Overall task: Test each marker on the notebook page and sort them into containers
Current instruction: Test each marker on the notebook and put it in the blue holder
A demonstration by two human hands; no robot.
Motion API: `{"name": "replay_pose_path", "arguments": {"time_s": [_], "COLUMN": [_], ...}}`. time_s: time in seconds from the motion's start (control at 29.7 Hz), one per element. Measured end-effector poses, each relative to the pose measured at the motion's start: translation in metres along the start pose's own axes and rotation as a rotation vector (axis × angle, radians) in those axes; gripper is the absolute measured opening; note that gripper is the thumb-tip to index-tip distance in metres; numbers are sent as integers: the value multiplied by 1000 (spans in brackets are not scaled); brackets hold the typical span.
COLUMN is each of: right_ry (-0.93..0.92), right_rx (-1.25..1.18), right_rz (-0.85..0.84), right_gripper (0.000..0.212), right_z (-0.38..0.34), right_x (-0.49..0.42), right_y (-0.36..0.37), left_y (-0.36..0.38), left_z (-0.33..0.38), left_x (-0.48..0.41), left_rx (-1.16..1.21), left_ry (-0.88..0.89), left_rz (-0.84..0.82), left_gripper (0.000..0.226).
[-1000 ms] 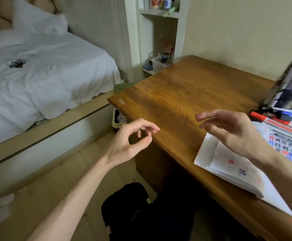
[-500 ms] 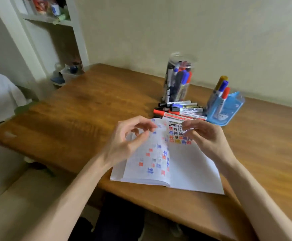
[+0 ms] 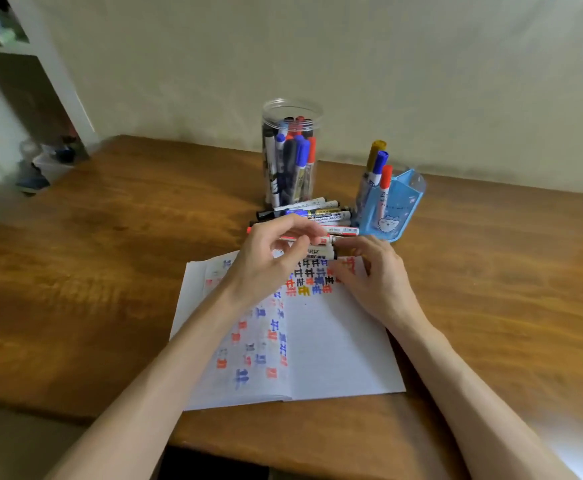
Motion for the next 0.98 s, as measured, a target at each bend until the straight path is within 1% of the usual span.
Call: {"name": "replay_pose_path", "arguments": {"time_s": [0.07,0.2,0.27,0.34,0.4,0.5,0.57,0.64,0.74,0.81,0.87,0.91,0.98], "right_ry": [-18,-21,-9,54,72,84,106,129,179,243,276,260,197], "right_rx": [57,115,77,-95,-278,-521,-639,-713,-784,-850,-879,-861,-808], "right_rz": [-22,-3,3,22,99,205,224,226,208,167,72,14,-62], "right_gripper": [30,18,15,14,17,19,21,22,25,31,35,33,24], "right_z": [0,2,1,-1,0,0,-2,-5,-6,-6,-10,-14,-22], "right_x": [-1,-3,-3,-3,-3,-1,2,4,5,6,7,8,11], "right_y": [5,6,4,-3,-12,-25,-30,-31,-27,-21,-13,-8,0], "left_y": [-1,-3,-3,-4,-5,-5,-5,-5,-6,-7,-6,-4,1], "left_z": [-10,-16,-18,-21,-26,-33,-33,-31,-28,-25,-22,-20,-17], "left_x": [4,4,3,2,2,3,3,3,3,3,3,3,4], "left_rx": [6,-4,-18,-75,-123,-216,-236,-215,-234,-217,-176,-160,-155], "left_ry": [-33,-29,-25,-5,33,53,24,17,23,14,19,29,65], "left_rz": [19,28,36,57,80,90,82,89,121,129,118,99,59], "left_gripper": [24,26,27,27,25,29,32,31,25,30,36,36,31]}}
Point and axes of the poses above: each hand's wrist, its own x-axis away from the middle knuckle, its own y-axis out of the palm, z = x × y, the point moved 4 cm from there along -x, towards the middle knuckle, and after that the axes turned 1 degree about -z, right-handed, at the moved point
